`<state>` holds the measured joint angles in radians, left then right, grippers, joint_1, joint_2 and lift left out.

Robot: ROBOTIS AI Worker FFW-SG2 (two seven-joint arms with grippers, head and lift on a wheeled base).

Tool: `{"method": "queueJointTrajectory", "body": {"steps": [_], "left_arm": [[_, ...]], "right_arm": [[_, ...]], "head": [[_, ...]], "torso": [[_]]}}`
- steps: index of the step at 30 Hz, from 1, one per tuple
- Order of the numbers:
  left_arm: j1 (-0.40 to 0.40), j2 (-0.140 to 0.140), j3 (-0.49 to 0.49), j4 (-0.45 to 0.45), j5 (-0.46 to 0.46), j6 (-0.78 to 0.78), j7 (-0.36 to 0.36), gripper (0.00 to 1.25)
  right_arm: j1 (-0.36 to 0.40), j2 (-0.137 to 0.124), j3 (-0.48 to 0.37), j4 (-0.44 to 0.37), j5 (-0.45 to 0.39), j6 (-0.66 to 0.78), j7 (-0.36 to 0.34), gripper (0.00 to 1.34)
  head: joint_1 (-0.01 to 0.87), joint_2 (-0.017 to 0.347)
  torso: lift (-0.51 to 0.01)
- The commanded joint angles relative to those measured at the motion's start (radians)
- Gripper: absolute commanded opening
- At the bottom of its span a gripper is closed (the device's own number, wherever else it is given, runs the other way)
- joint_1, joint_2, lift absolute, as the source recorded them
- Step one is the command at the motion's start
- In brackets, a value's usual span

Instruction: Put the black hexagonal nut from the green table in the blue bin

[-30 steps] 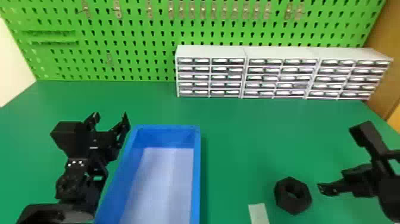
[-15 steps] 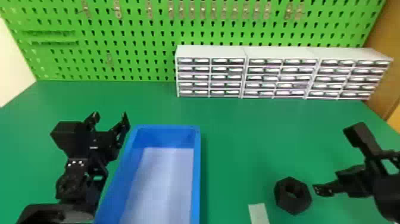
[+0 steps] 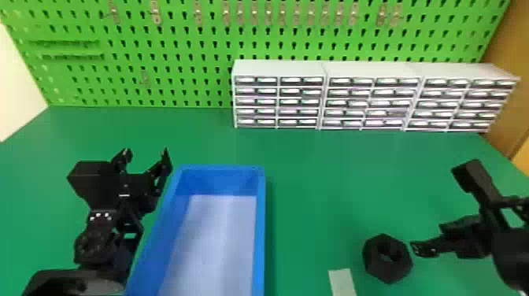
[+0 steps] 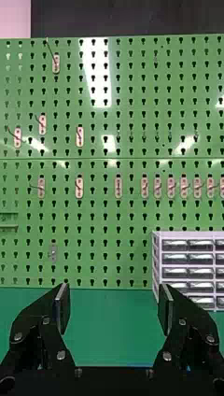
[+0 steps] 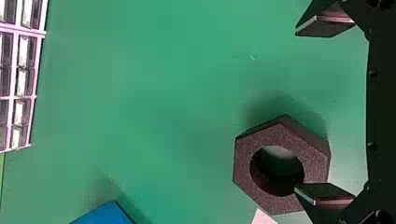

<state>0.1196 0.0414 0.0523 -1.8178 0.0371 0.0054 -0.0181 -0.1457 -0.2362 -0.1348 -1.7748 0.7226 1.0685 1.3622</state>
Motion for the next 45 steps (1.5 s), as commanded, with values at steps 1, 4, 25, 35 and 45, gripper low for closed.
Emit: {"method": "queueJointTrajectory", "body": {"steps": [1,4,25,35,45], "left_arm": [[0.000,0.000,0.000,0.000,-0.002,-0.001,0.001,0.75],[0.000,0.000,0.000,0.002,-0.002,-0.001,0.003,0.75],[-0.001,0.000,-0.002,0.003,-0.003,-0.004,0.004,0.75],[0.000,0.000,0.000,0.003,-0.003,-0.005,0.006,0.75],[0.000,0.000,-0.002,0.003,-0.003,-0.007,0.006,0.75]], "right_arm": [[0.000,-0.006,0.012,0.000,-0.040,0.010,0.005,1.21],[-0.002,-0.009,0.023,0.000,-0.060,0.014,0.005,1.21],[-0.003,-0.022,0.049,0.000,-0.150,0.036,0.005,1.21],[-0.005,-0.022,0.047,0.000,-0.152,0.036,0.005,1.21],[-0.006,-0.020,0.043,0.000,-0.134,0.036,0.005,1.21]], "head": [[0.657,0.057],[0.657,0.057],[0.657,0.057],[0.657,0.057],[0.657,0.057]], "torso": [[-0.095],[-0.095],[-0.095],[-0.095],[-0.095]]}}
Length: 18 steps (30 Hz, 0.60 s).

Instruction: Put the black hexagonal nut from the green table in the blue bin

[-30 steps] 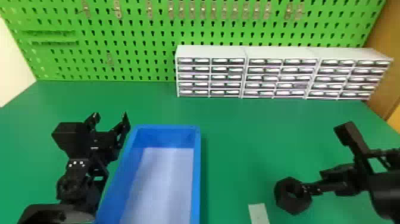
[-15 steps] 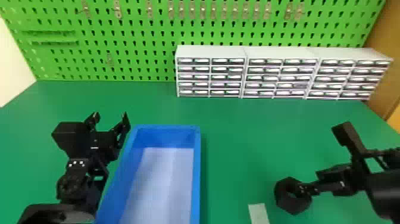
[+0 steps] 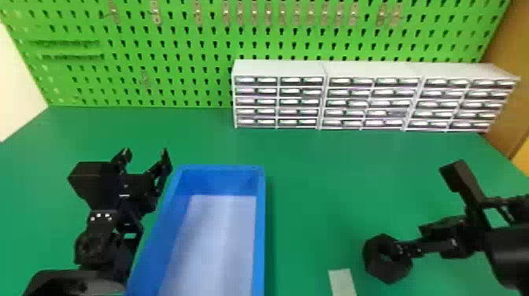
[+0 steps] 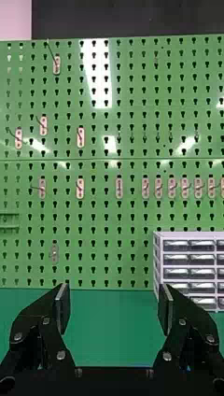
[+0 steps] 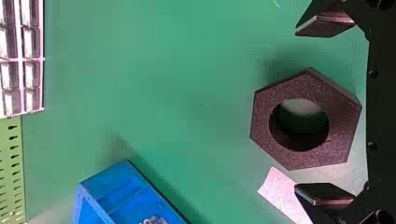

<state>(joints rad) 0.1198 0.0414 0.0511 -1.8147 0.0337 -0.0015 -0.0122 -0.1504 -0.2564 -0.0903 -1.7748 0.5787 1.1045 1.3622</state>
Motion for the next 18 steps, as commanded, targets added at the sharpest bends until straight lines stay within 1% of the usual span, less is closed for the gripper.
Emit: {"method": "queueJointTrajectory", "body": {"steps": [1,11,18], "left_arm": [[0.000,0.000,-0.001,0.000,0.000,0.000,0.000,0.75],[-0.002,0.000,-0.002,0.002,0.000,0.000,0.001,0.75],[-0.003,0.000,-0.005,0.005,0.000,-0.003,0.001,0.75]], "right_arm": [[-0.003,0.000,0.000,0.000,0.020,0.000,0.005,1.21],[-0.040,-0.003,0.024,0.052,0.056,-0.018,0.005,1.21],[-0.066,0.009,0.021,0.086,0.118,-0.044,0.005,1.21]], "head": [[0.657,0.057],[0.657,0.057],[0.657,0.057]], "torso": [[-0.095],[-0.095],[-0.095]]}}
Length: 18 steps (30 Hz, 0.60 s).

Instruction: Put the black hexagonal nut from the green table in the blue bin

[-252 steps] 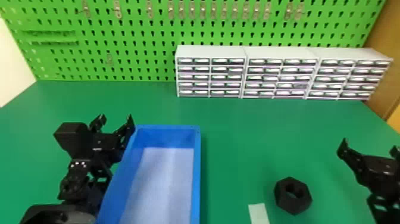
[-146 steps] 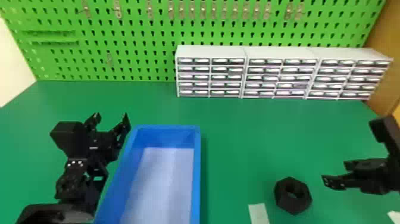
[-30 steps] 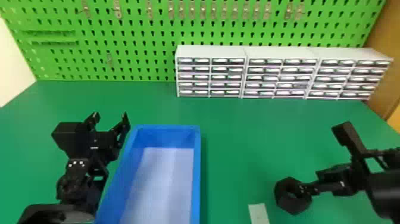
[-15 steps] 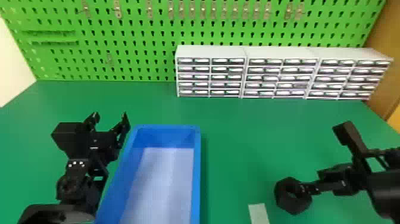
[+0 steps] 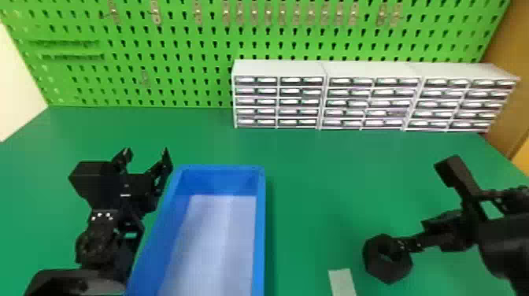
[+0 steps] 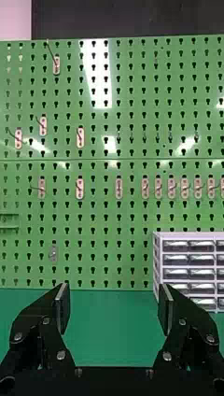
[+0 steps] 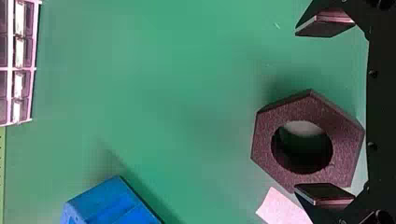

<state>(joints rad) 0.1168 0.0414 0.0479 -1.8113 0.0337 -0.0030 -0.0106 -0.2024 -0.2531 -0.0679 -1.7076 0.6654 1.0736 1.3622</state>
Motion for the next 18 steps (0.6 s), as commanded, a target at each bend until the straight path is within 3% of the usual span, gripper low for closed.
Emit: {"method": "queueJointTrajectory", "body": {"steps": [1,18], "left_arm": [[0.000,0.000,-0.002,0.003,0.000,-0.002,0.000,0.75],[-0.008,0.000,-0.016,0.018,0.000,-0.008,0.006,0.75]], "right_arm": [[-0.017,0.008,-0.001,0.025,0.042,-0.017,0.005,1.21],[-0.060,0.028,0.010,0.108,0.118,-0.049,0.005,1.21]], "head": [[0.657,0.057],[0.657,0.057]], "torso": [[-0.095],[-0.095]]}}
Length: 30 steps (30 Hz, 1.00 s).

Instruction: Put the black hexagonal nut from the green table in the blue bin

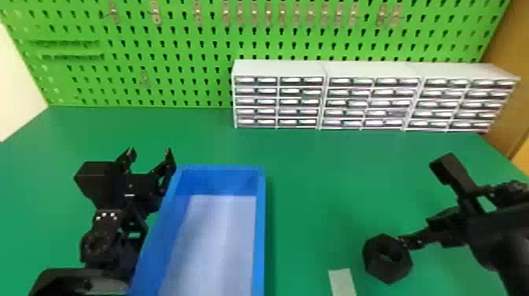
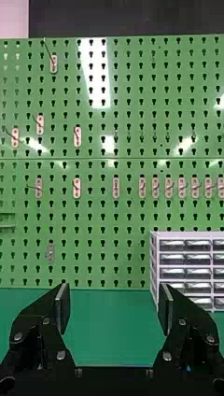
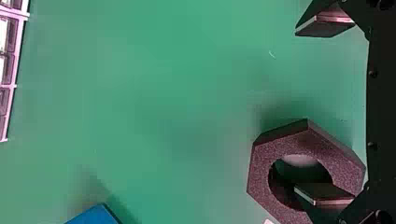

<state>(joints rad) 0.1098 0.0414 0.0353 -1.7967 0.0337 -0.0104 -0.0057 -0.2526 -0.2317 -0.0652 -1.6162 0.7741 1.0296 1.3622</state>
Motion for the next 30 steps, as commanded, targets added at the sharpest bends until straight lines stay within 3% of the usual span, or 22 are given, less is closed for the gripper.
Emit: {"method": "queueJointTrajectory", "body": {"steps": [1,13,30], "left_arm": [[-0.002,0.000,-0.003,0.005,0.000,0.000,0.001,0.75],[-0.004,0.000,-0.005,0.007,-0.002,-0.011,0.007,0.75],[-0.004,0.000,-0.008,0.010,0.000,-0.020,0.013,0.75]], "right_arm": [[-0.013,0.009,0.008,0.021,0.013,-0.008,0.005,1.21],[-0.027,0.040,0.007,0.068,0.031,-0.037,0.005,1.21],[-0.030,0.041,0.004,0.154,-0.039,-0.085,0.005,1.21]], "head": [[0.657,0.057],[0.657,0.057],[0.657,0.057]], "torso": [[-0.095],[-0.095],[-0.095]]}}
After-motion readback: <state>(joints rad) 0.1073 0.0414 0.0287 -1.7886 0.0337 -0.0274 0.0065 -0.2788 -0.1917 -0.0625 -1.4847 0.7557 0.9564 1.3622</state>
